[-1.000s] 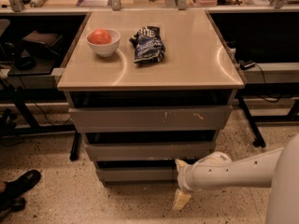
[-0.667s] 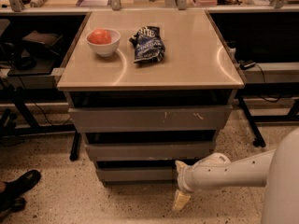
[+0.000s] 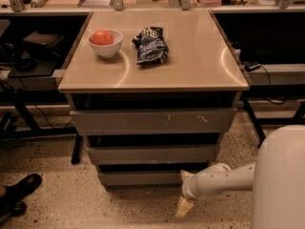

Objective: Open bottom drawer

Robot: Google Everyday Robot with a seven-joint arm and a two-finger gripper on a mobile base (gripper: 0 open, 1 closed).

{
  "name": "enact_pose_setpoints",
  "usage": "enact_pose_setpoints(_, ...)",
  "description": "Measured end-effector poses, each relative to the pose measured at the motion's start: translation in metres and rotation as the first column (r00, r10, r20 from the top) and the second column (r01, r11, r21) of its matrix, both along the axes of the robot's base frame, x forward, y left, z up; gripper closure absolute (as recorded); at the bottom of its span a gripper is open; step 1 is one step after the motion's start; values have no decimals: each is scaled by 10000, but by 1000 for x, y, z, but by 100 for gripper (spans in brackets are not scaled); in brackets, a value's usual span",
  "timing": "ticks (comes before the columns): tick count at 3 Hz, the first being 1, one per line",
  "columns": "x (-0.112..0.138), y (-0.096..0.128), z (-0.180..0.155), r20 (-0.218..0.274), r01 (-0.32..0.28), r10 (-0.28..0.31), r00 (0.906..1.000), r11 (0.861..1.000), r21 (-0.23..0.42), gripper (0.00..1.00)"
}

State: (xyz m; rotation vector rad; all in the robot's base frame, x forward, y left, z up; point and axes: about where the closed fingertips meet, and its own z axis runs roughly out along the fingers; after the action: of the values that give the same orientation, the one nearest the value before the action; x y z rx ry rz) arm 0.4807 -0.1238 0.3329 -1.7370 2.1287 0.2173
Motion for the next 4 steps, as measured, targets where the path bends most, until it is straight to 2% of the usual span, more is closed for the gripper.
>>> enact_pose_setpoints(1, 0, 0, 0, -1, 0, 0, 10000, 10000, 0, 0)
enact_pose_setpoints(2, 16, 10, -38, -343, 84, -89, 9994, 9999, -131, 0)
enact_pose_setpoints(3, 73, 25, -108, -552, 403, -440, 9975, 9969, -672, 0)
enact_pose_setpoints(4, 72, 25, -107, -551, 402, -439, 9975, 9969, -673, 0)
